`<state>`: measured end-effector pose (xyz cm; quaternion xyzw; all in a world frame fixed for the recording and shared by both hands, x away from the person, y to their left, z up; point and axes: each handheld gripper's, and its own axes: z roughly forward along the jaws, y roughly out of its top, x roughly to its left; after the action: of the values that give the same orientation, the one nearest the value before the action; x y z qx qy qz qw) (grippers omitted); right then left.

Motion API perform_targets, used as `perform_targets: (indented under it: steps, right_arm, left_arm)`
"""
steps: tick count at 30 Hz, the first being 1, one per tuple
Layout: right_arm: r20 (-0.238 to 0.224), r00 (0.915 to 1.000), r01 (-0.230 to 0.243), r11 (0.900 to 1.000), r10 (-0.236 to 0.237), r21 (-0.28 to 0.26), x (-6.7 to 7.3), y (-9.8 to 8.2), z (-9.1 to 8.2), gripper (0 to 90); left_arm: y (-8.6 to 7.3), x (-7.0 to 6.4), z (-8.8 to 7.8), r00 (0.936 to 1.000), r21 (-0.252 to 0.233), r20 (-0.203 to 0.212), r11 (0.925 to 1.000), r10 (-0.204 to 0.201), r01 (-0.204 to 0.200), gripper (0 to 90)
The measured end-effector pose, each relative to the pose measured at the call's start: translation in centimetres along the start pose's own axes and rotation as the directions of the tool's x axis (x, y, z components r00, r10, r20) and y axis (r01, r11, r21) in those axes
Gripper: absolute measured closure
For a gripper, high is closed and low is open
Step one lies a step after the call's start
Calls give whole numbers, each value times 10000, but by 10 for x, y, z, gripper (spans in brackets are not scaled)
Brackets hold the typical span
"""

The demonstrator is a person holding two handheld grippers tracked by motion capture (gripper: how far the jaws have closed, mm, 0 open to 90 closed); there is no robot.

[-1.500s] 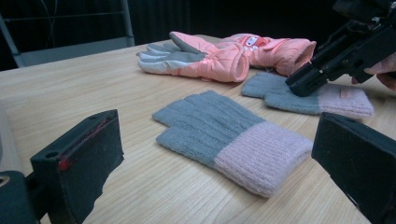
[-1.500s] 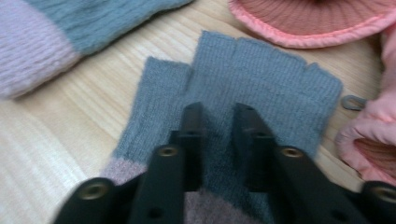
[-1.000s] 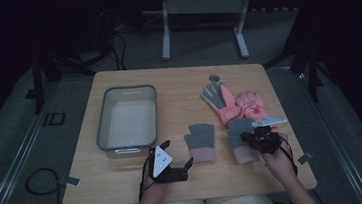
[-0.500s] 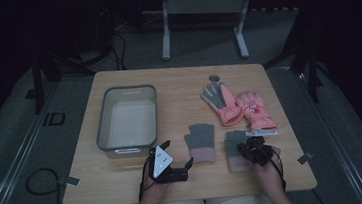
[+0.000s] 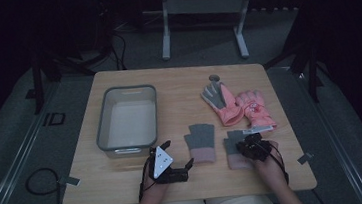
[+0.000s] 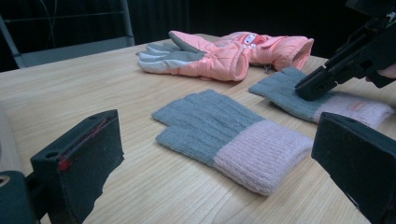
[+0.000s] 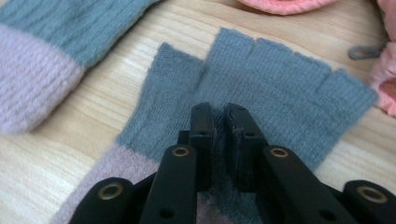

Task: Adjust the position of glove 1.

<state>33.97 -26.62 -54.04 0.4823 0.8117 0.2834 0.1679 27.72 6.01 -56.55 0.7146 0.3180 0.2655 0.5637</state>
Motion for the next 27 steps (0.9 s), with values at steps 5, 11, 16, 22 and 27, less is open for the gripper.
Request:
perform_targets:
  steps: [5, 11, 16, 22, 27]
  right_arm:
    - [-384, 9937, 1060, 9942, -1053, 171, -4, 8, -7, 659]
    - [-1110, 9824, 1542, 9877, -1504, 264, -12, 10, -11, 648]
    - [-1217, 9767, 1829, 9823, -1770, 391, -21, 4, -15, 619]
    - [-1151, 9761, 1897, 9811, -1842, 388, -19, -3, -8, 679]
    - [-1148, 9774, 1802, 9835, -1773, 152, -21, -7, -7, 800]
  left_arm:
    - [0, 0, 0, 10000, 16, -14, 10000, 14, -14, 15]
    - [0, 0, 0, 10000, 5, -17, 10000, 4, -4, 15]
    - [0, -1, 0, 10000, 17, -55, 10000, 7, -7, 15]
    - [0, -1, 0, 10000, 10, -54, 10000, 25, -25, 15]
    - [0, -1, 0, 10000, 4, -40, 10000, 26, -26, 15]
